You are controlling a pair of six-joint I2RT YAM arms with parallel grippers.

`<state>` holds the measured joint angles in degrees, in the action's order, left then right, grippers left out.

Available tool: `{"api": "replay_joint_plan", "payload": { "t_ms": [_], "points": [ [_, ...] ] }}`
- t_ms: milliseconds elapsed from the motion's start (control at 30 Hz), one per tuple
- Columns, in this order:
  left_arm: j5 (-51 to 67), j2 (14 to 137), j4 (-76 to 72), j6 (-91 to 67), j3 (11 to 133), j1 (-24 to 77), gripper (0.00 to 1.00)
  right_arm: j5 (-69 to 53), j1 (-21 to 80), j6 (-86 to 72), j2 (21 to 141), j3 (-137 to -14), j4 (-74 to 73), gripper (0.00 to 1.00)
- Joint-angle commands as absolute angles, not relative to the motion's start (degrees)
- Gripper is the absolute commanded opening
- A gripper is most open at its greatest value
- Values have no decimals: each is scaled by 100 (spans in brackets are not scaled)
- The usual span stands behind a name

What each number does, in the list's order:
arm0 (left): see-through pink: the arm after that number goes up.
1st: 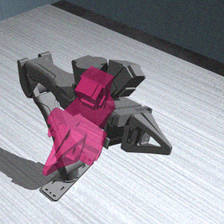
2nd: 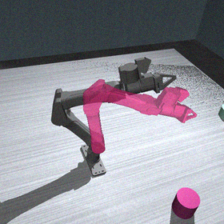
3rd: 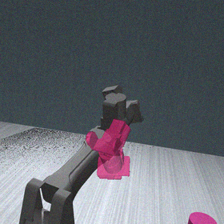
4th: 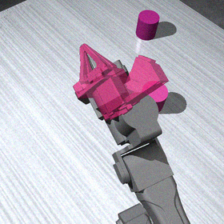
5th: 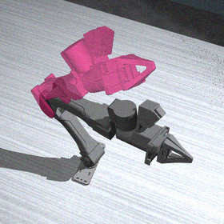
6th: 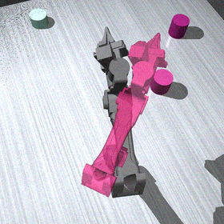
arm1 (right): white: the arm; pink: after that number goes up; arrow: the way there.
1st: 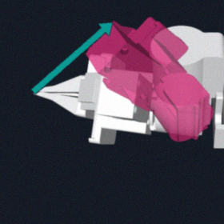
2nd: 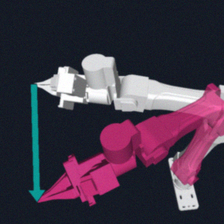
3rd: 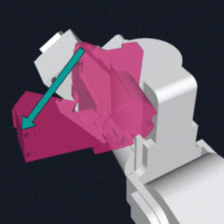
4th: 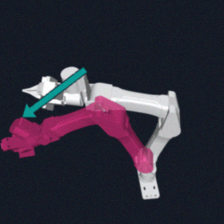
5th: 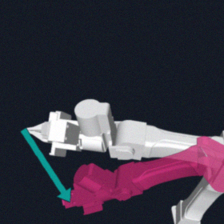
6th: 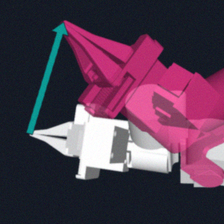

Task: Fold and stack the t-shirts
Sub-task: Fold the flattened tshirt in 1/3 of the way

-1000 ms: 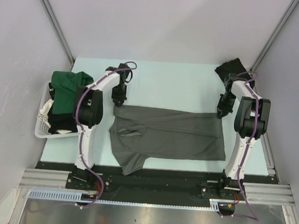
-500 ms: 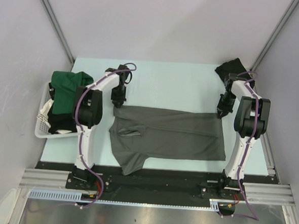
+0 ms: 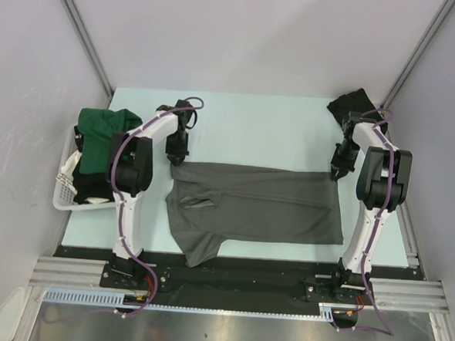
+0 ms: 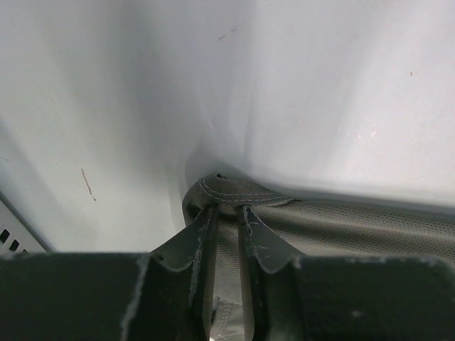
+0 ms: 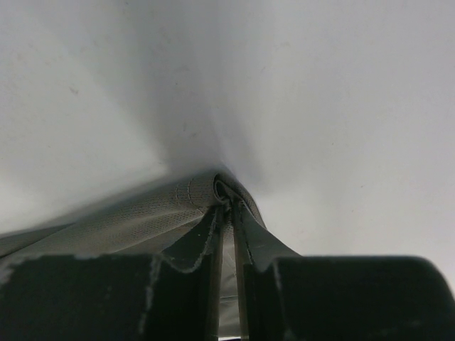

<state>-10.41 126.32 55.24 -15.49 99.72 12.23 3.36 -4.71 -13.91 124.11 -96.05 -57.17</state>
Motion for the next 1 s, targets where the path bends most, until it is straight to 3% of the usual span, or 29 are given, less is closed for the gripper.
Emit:
{"api": "replay_joint_plan", "payload": {
  "t_ms": [0, 700, 967],
  "points": [
    [-1283, 12375, 5599, -1521, 9852, 1099, 22, 791, -642, -1336, 12683, -9474, -5748, 16],
    [-1125, 12278, 5625, -1477, 10124, 1116, 22, 747, -624, -1336, 12683, -9747, -5792, 18],
    [-1072, 12076, 5695, -1380, 10441, 1169, 24, 826, -449, -1327, 12604, -10203, -5889, 28]
  ]
}}
